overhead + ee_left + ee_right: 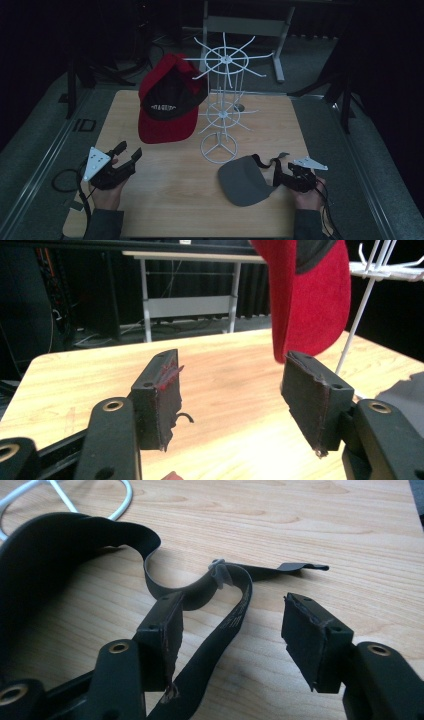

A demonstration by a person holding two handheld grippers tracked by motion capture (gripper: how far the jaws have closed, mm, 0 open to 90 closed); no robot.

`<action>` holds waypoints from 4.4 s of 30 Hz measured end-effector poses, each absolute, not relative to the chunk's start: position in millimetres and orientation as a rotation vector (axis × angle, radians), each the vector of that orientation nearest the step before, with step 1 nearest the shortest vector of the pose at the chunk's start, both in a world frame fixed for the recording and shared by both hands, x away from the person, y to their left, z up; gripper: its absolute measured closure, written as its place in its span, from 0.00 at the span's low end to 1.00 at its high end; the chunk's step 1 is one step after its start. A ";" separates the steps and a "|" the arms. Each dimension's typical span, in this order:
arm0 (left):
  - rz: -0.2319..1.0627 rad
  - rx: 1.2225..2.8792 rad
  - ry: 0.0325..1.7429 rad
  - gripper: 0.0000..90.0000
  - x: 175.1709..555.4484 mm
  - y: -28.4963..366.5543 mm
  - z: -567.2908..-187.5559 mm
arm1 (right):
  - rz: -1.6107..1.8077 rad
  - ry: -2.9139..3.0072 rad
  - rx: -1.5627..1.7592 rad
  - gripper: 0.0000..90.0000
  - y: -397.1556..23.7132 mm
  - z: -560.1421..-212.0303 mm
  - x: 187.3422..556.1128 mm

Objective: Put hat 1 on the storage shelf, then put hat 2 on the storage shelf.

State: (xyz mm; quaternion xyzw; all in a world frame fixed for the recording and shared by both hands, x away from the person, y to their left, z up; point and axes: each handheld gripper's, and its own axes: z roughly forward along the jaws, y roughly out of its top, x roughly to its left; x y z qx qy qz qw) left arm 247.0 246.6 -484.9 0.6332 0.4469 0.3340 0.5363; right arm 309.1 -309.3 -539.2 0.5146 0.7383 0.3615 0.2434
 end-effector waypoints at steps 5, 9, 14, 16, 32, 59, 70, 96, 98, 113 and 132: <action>0.775 1.536 1.079 0.46 248.7 246.2 -489.8 | 0.981 2.019 1.410 0.46 -310.4 -538.5 312.4; 0.763 1.555 1.087 0.47 251.3 245.5 -491.9 | 0.967 2.026 1.412 0.48 -311.5 -538.0 314.3; 0.747 1.578 1.101 0.48 254.7 244.5 -494.8 | 0.930 2.042 1.416 0.53 -312.3 -538.0 318.0; 0.740 1.587 1.108 0.48 255.9 244.2 -496.7 | 0.916 2.051 1.415 0.55 -312.7 -537.7 320.3; 0.709 1.617 1.144 0.49 260.9 242.2 -508.9 | 0.813 2.124 1.439 0.67 -306.5 -542.1 351.0; 0.684 1.699 1.167 0.49 272.3 233.6 -537.0 | 0.917 2.074 1.377 1.00 -291.1 -510.9 367.4; 0.685 1.711 1.169 0.49 274.6 231.0 -539.5 | 1.037 2.042 1.293 1.00 -284.5 -480.9 364.3; 0.686 1.716 1.170 0.49 274.2 230.1 -539.6 | 1.214 1.999 1.151 0.99 -273.6 -419.0 350.0; 0.686 1.712 1.170 0.49 274.1 229.8 -539.6 | 1.218 1.991 1.145 0.99 -273.6 -415.4 348.6; 0.685 1.720 1.169 0.48 274.1 229.1 -539.9 | 1.254 1.952 1.080 1.00 -272.8 -388.2 341.4; 0.685 1.720 1.169 0.48 274.1 229.3 -539.8 | 1.283 1.916 1.020 1.00 -272.5 -357.4 342.0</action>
